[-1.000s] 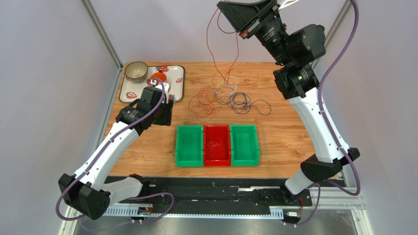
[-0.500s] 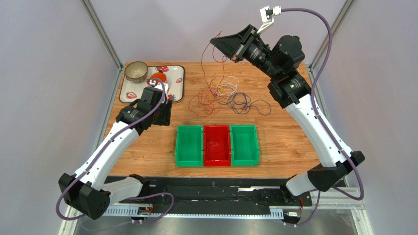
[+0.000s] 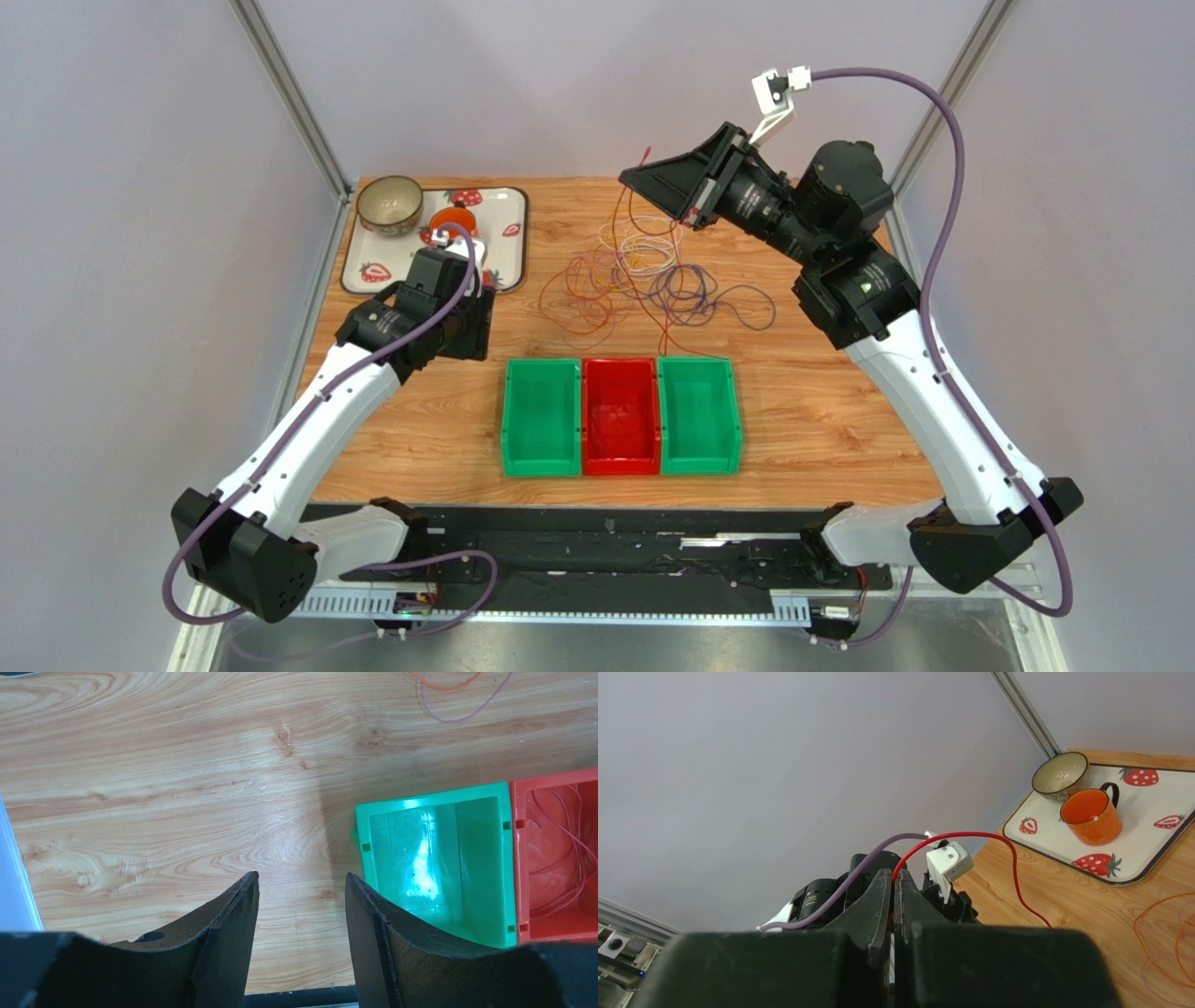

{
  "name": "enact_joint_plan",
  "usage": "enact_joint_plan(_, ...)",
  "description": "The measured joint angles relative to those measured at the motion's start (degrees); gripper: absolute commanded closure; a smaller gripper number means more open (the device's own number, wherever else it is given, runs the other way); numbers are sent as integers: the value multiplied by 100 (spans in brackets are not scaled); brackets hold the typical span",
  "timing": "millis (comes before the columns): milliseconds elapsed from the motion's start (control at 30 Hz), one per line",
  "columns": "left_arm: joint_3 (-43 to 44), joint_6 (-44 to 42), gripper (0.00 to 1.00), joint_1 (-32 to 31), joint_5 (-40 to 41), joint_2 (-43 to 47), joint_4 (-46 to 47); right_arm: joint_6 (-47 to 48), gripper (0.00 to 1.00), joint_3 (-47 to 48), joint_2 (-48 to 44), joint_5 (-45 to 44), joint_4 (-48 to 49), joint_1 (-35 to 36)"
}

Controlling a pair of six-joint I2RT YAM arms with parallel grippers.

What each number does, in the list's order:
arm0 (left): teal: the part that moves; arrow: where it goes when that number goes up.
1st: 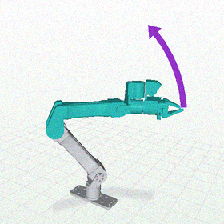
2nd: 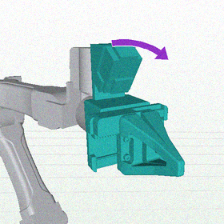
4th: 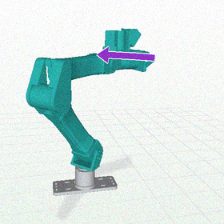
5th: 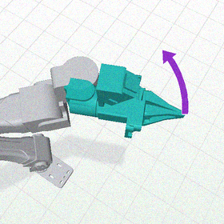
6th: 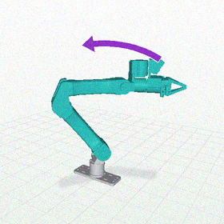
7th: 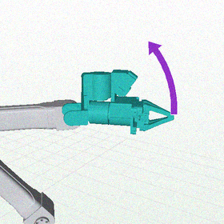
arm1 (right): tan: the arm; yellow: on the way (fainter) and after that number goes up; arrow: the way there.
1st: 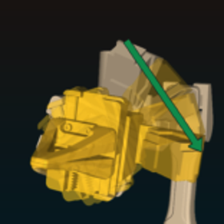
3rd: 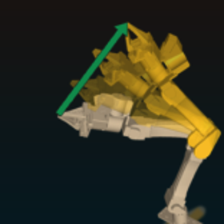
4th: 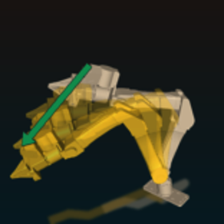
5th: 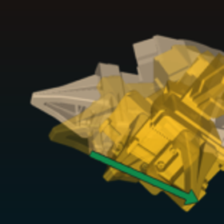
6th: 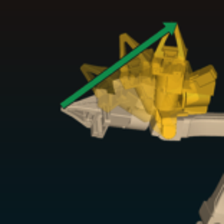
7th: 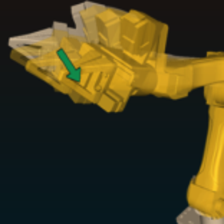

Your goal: Untangle the cables

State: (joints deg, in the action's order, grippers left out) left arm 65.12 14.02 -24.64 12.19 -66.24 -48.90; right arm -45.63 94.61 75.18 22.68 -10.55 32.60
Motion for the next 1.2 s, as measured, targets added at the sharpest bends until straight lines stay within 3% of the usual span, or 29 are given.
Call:
enact_joint_plan(467,313,319,32,0,-1659,74,162,-129,100,-949,-730,81,-337,37)
enact_joint_plan(567,688,376,25,-2,-1878,76,190,-181,100,-951,-708,170,-334,48)
enact_joint_plan(733,1464,378,10,4,-1620,109,245,-258,100,-951,-636,319,-339,79)
enact_joint_plan(933,1906,341,6,142,-887,129,369,-269,100,-966,-629,363,-358,166)
enact_joint_plan(1067,1626,382,3,400,-413,216,608,-260,100,-964,-627,424,-380,313)
enact_joint_plan(1200,802,525,1,837,-345,579,931,-210,100,-957,-627,459,-535,461)
